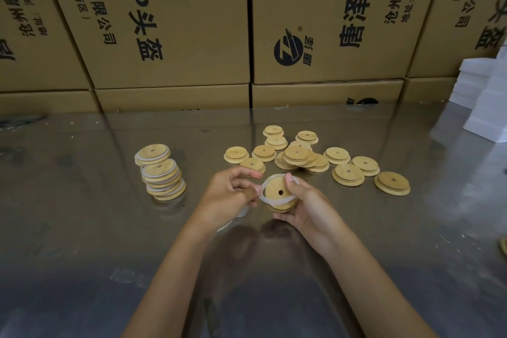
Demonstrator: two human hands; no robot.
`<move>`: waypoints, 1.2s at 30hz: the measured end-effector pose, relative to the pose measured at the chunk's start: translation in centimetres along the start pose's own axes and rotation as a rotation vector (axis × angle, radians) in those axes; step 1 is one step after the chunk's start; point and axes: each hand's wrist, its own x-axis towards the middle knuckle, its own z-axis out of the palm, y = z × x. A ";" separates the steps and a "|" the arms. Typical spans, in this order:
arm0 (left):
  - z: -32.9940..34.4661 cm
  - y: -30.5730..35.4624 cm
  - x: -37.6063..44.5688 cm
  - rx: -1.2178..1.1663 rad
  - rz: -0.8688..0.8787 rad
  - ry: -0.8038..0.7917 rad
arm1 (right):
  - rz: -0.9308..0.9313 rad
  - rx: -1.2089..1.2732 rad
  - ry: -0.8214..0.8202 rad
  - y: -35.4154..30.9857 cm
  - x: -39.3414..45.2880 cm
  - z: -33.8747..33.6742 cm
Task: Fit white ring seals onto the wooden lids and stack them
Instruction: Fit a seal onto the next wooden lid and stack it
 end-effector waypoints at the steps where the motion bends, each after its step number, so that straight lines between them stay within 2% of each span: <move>1: 0.0 0.0 0.0 -0.012 -0.005 -0.008 | 0.000 0.011 0.004 -0.1 0.0 0.0; 5: 0.0 0.0 0.0 -0.025 -0.010 -0.020 | 0.009 0.040 -0.016 -0.1 0.0 -0.2; 10: 0.4 -0.6 0.3 -0.021 -0.013 0.065 | 0.026 -0.018 -0.070 -0.1 0.0 -0.5; 17: 0.7 -1.3 0.7 0.016 0.045 0.082 | 0.017 -0.026 -0.042 -0.1 0.0 -0.6; 25: 0.7 -1.9 1.1 -0.035 -0.053 0.049 | 0.007 -0.008 0.033 0.2 0.4 -0.5; 36: 0.9 -2.2 1.2 -0.025 -0.033 0.049 | -0.030 0.023 0.076 0.7 0.3 -0.6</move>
